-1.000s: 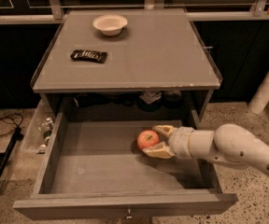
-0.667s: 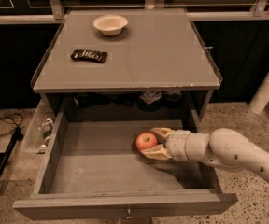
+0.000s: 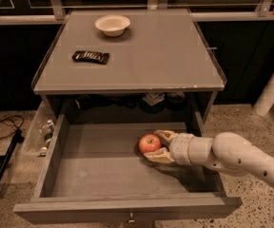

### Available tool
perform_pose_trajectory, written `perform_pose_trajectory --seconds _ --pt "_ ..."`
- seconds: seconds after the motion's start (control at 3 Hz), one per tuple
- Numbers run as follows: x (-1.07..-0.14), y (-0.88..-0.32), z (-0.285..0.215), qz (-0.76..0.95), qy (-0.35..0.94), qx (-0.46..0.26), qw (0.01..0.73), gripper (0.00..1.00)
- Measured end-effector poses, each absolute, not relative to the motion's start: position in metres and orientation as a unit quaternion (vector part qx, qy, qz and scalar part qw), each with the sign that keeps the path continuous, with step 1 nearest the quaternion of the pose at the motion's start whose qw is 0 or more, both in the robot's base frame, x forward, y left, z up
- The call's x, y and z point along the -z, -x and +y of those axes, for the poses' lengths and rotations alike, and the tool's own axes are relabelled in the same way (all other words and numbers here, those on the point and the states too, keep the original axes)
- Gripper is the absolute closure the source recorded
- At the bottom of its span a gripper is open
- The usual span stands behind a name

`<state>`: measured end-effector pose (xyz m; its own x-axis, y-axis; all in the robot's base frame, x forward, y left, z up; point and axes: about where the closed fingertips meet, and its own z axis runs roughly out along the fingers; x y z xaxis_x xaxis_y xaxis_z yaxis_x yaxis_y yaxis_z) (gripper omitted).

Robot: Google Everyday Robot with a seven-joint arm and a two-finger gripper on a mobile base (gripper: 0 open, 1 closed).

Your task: Place apple into top drawer

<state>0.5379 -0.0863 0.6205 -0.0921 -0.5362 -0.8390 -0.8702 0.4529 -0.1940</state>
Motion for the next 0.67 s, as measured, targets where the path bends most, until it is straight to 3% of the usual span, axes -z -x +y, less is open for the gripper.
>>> perform_pose_trajectory --seconds 0.67 --pt "-0.6205 -0.5379 -0.0863 0.716 0.491 -0.181 0.462 0.34"
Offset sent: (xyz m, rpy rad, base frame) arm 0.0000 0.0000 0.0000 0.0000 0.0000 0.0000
